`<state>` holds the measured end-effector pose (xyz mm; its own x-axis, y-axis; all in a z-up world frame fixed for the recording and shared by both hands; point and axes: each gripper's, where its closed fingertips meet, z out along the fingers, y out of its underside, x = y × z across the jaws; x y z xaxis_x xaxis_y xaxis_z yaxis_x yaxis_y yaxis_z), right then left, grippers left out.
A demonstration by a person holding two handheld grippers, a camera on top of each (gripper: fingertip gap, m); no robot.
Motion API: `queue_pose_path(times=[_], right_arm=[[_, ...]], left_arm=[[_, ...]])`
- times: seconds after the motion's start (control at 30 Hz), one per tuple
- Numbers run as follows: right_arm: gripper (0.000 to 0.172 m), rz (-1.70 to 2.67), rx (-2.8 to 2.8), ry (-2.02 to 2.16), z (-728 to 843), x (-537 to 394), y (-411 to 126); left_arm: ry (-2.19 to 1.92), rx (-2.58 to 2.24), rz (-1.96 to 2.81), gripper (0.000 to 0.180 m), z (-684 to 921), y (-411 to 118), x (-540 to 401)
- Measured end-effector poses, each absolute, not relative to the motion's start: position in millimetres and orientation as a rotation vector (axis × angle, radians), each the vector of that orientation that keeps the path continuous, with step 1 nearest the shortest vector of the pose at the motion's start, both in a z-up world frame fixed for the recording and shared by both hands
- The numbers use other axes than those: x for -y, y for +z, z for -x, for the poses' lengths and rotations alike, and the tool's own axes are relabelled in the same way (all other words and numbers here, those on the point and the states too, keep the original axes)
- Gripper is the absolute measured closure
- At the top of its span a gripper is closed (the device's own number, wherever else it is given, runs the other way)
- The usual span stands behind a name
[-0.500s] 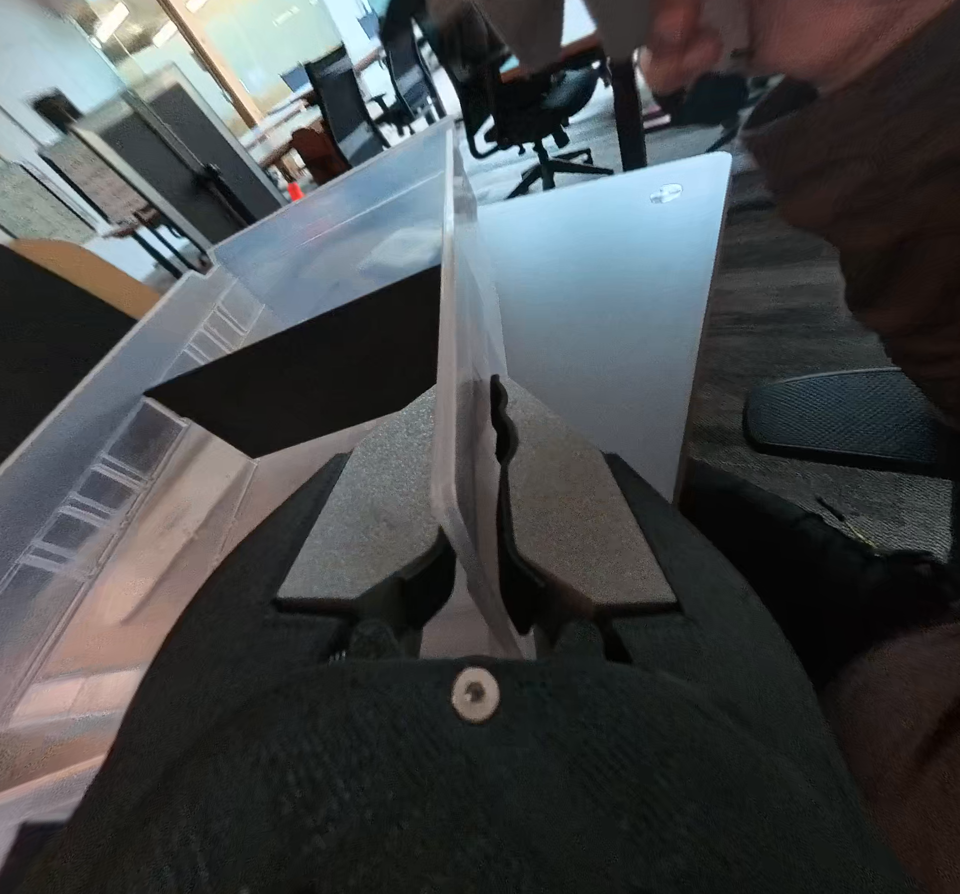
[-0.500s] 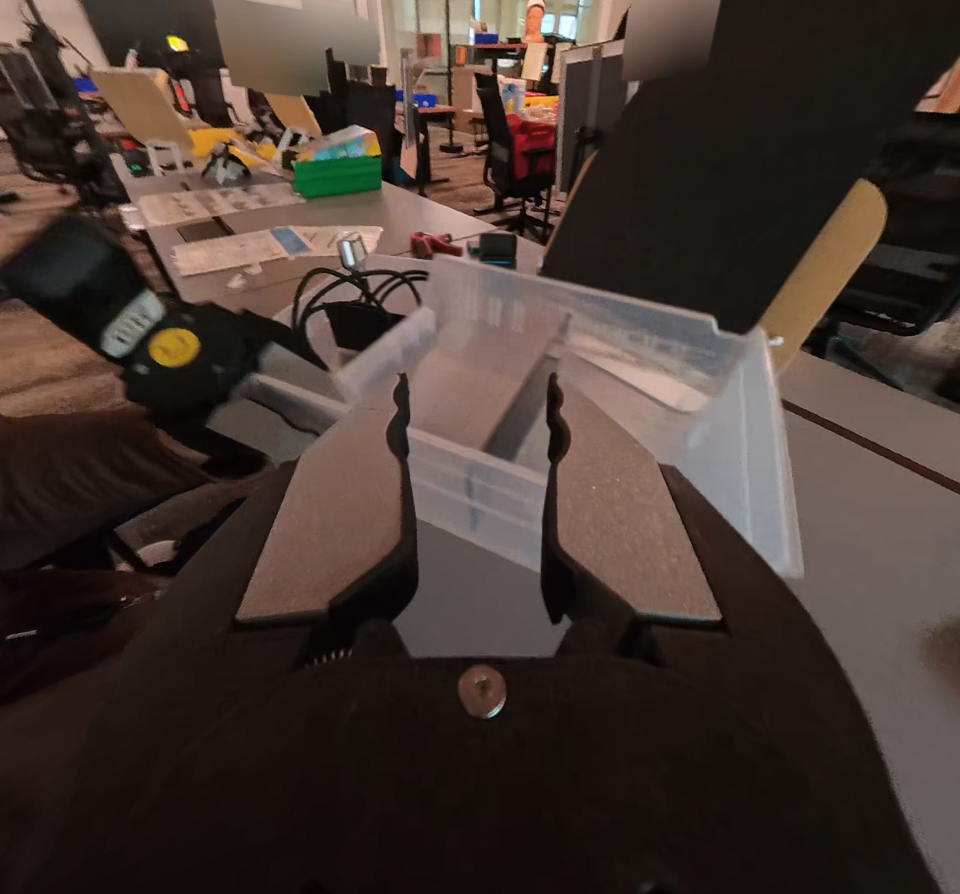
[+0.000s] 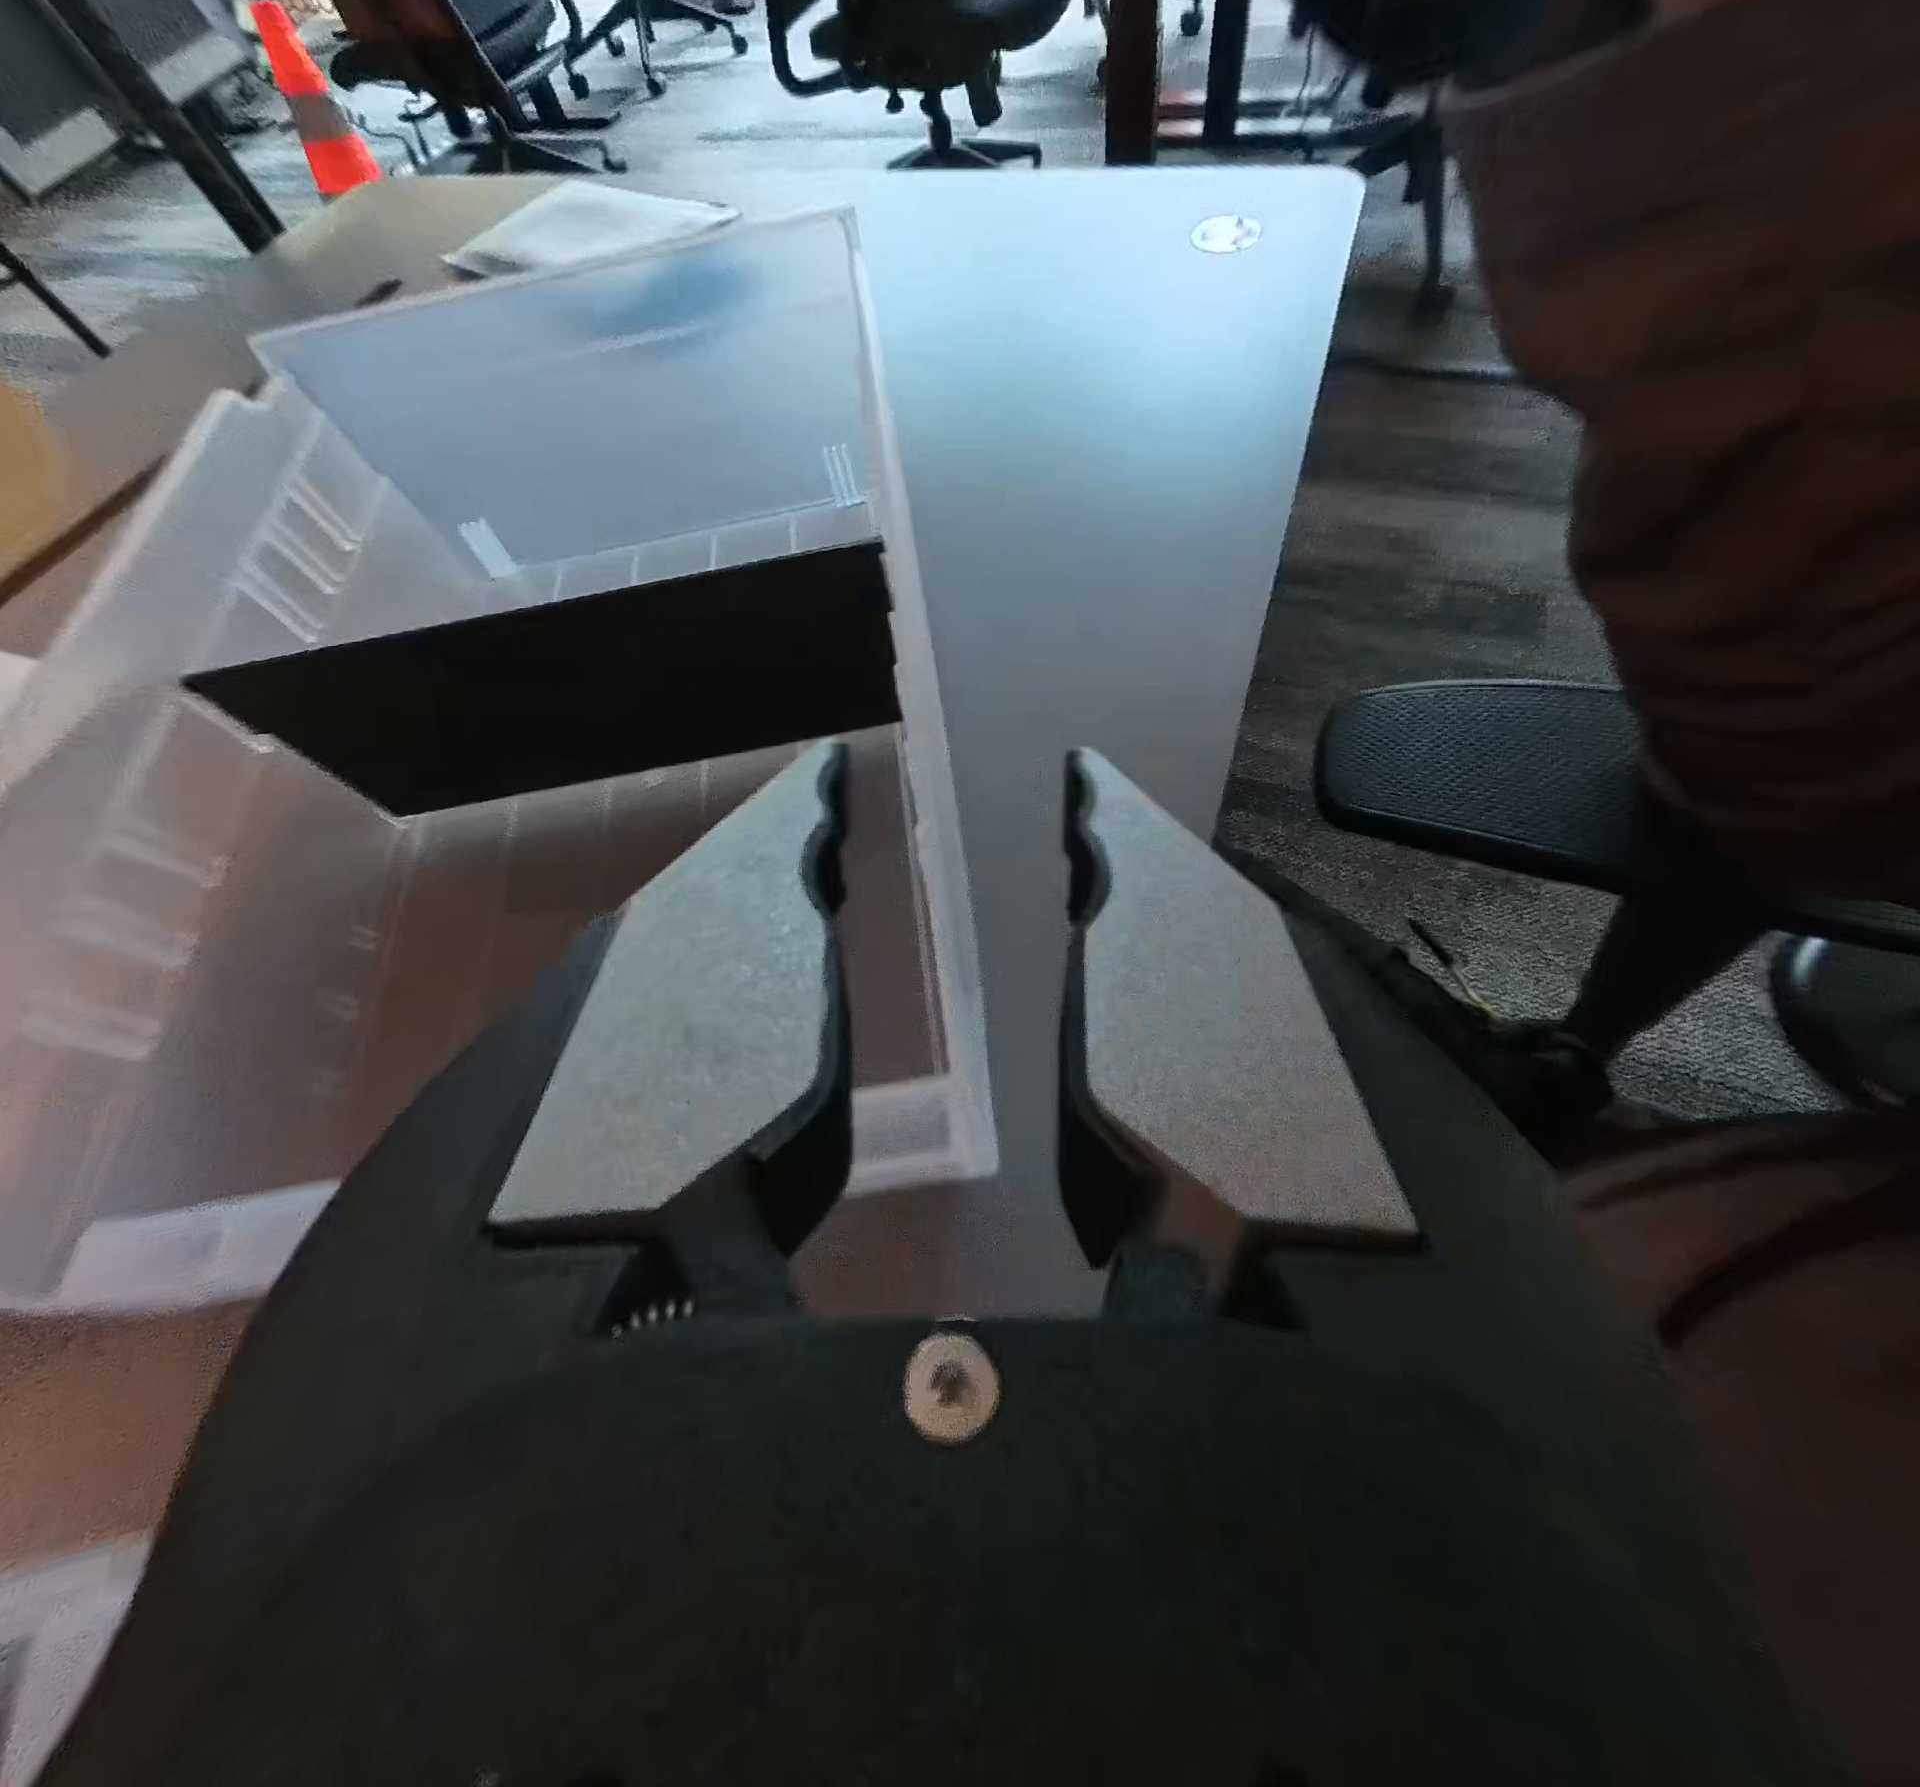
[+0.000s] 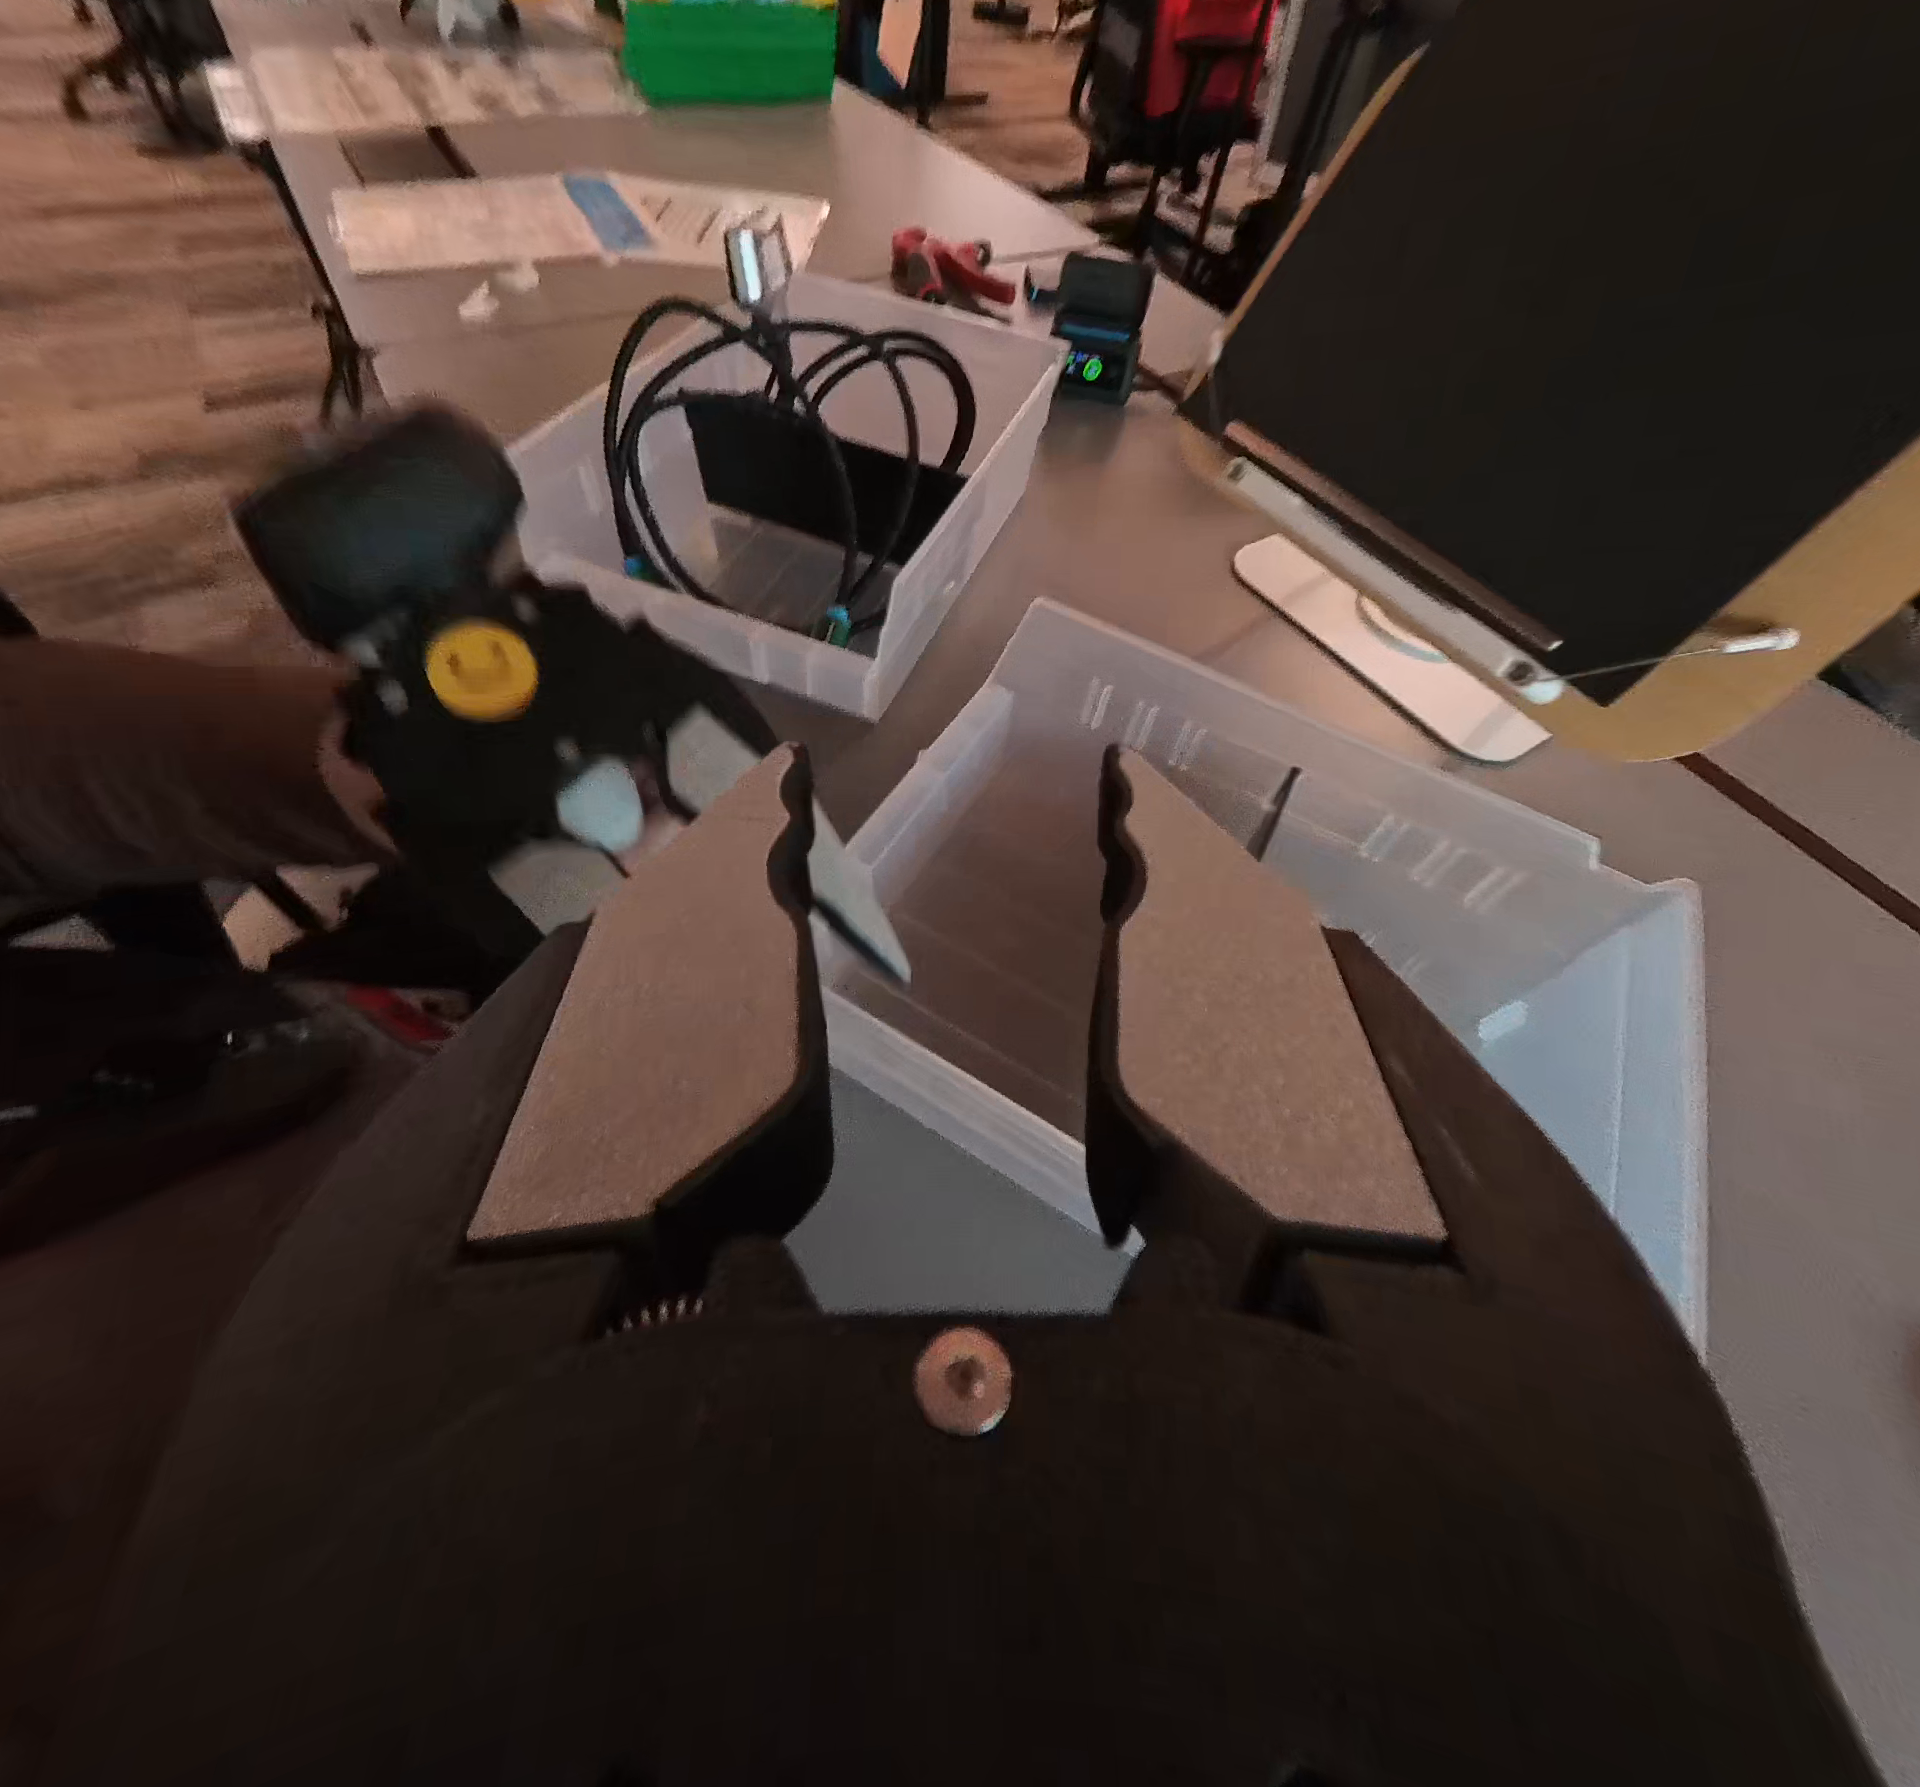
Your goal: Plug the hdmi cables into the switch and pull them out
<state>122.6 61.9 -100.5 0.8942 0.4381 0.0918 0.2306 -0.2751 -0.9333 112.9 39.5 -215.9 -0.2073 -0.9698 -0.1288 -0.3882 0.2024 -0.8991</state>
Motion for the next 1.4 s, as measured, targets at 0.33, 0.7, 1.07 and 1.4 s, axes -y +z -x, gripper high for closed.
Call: queue_pose_path(times=[0.33, 0.7, 1.07, 1.4], right_arm=[[0.121, 2.095, 0.829, 0.113, -49.5, -91.7, -179.5], [0.108, 2.682, 0.741, -0.258, -169.9, -33.7, -250.5], [0.123, 2.305, 0.03, -0.345, -286.5, 1.8, -156.2], [0.102, 2.253, 0.418, -0.113, -166.5, -74.8, -169.5]], left_arm=[[-0.813, -1.804, 1.475, 0.145, 20.1, -218.3, -122.2], [-0.666, -1.649, 1.824, 0.18, 86.8, -273.9, -219.8], [-0.736, -1.286, 1.755, 0.12, 120.2, -207.0, -244.6], [-0.332, -1.32, 1.658, 0.127, 38.7, -265.1, -247.0]])
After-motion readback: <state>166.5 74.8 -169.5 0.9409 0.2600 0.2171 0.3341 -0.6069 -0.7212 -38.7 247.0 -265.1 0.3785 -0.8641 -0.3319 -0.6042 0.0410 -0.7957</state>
